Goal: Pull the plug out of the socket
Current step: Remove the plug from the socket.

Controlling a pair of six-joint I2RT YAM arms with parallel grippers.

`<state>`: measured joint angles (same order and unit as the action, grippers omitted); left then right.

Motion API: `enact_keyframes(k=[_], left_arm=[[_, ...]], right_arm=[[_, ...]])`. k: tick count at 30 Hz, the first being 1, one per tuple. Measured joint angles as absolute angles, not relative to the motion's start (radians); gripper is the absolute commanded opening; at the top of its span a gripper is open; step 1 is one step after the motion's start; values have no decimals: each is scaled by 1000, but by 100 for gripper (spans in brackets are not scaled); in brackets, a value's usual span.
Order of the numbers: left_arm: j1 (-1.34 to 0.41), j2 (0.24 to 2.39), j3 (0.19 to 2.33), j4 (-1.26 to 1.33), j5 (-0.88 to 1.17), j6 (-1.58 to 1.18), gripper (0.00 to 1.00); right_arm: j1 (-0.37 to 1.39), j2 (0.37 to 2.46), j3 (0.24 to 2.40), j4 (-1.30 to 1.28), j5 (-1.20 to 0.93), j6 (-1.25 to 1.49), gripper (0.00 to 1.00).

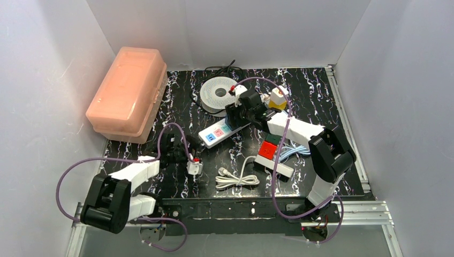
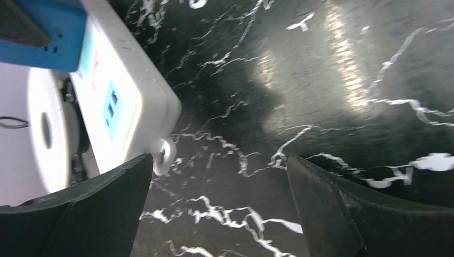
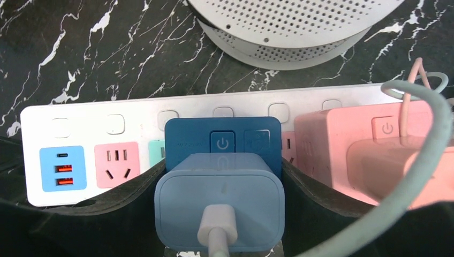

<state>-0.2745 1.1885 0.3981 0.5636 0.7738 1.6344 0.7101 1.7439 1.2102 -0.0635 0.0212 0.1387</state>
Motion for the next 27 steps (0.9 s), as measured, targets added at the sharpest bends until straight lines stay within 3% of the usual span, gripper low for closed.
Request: enact_keyframes(k=[7, 15, 27], left_arm=[[-279, 1071, 385, 655, 747, 1630, 98], [-278, 775, 376, 492, 750, 1641, 98], [-278, 950, 364, 528, 796, 1780, 98]], right_arm=[[703, 1742, 1216, -59, -4, 167, 1], [722, 1742, 1221, -78, -77, 192, 1], [717, 1740, 1257, -112, -102, 219, 1]])
